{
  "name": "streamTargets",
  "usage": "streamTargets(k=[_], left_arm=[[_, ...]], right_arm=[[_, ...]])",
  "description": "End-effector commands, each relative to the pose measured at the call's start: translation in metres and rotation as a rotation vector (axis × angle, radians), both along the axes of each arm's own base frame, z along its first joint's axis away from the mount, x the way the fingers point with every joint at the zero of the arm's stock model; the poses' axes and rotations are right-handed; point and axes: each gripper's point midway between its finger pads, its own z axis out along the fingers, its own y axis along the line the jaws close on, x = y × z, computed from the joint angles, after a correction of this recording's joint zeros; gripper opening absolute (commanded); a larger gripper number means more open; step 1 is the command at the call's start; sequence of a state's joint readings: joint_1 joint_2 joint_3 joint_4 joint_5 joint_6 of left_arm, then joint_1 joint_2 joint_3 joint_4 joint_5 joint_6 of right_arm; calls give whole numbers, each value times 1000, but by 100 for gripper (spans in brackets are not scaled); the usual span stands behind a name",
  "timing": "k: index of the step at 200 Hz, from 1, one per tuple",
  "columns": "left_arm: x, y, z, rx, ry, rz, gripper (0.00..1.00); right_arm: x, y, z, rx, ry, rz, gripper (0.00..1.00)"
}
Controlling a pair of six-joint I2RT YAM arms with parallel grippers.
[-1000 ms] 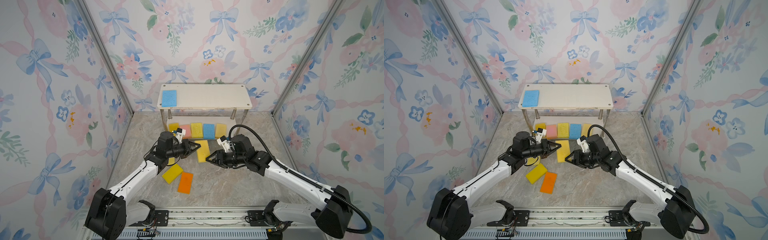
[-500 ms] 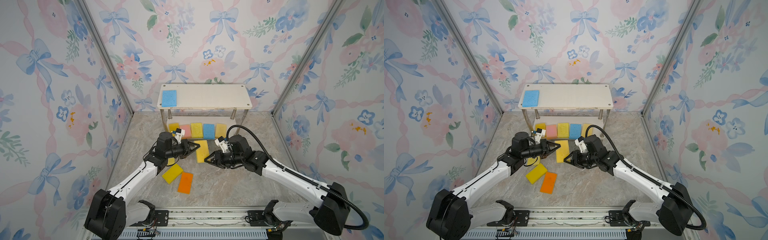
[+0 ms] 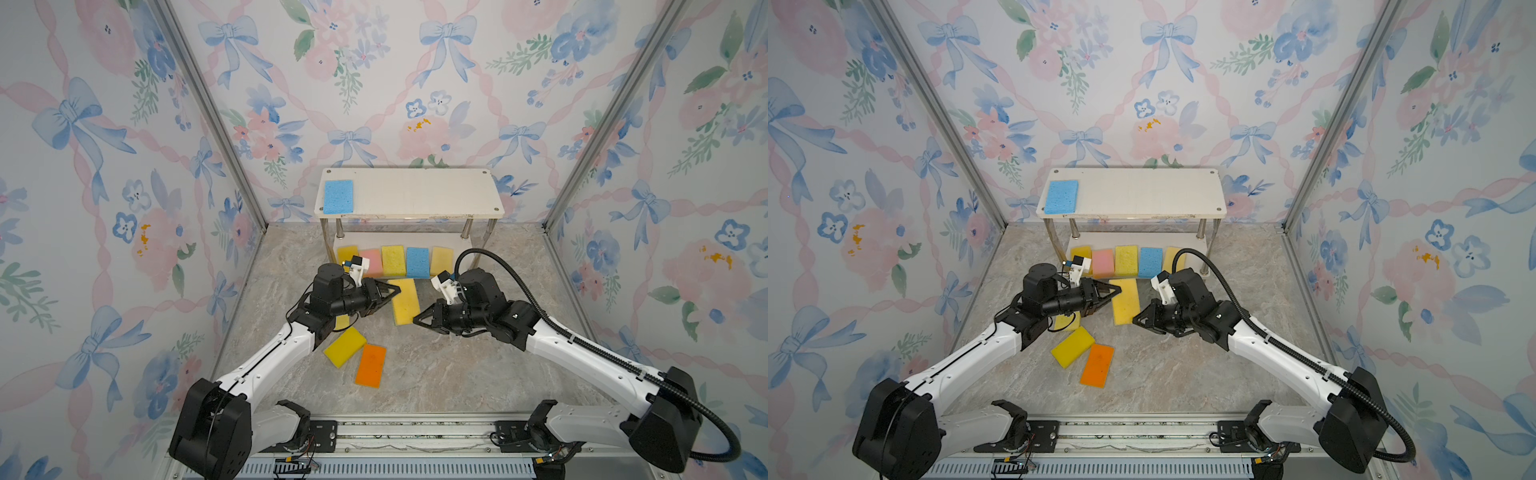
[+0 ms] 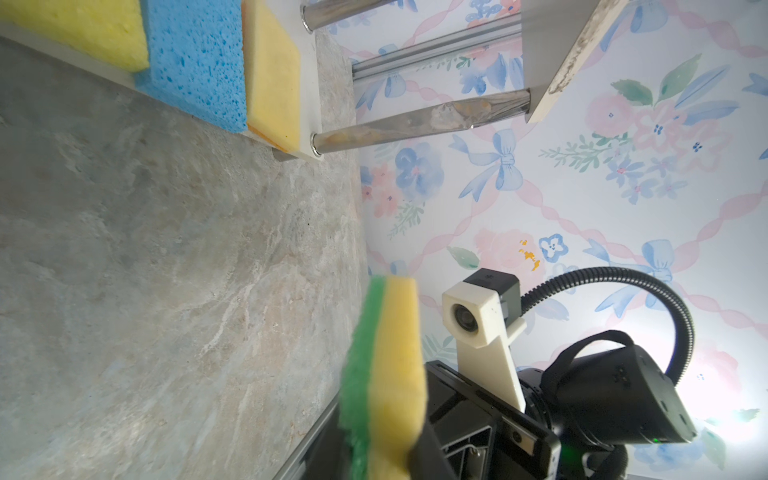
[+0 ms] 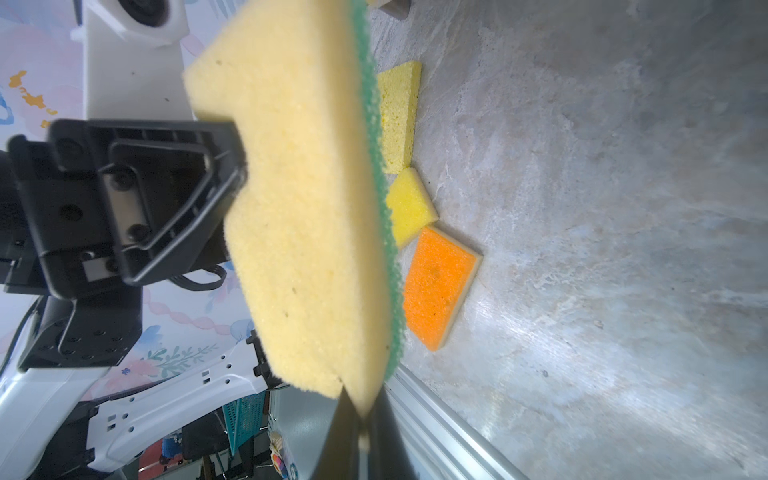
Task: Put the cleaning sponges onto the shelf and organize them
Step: 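Raise the scrub sponge onto the shelf top with the right gripper while left draws back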
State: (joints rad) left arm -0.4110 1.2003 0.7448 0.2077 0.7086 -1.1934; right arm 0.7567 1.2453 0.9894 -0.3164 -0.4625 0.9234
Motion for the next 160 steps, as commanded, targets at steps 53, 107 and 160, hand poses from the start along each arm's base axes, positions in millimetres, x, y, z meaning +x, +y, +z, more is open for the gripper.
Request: streamTargets(k=[53,107,160], left_arm=[[9,64,10,76,-50,196,98],[-24,88,-69,145,124,283,98],[-41,85,-79,132,138,239,98]], right_arm=[[6,-26,40,-108,-120,-38,5],[35,0,107,-91,-238,5,6],[79,38,164,-8,-324,18,7]])
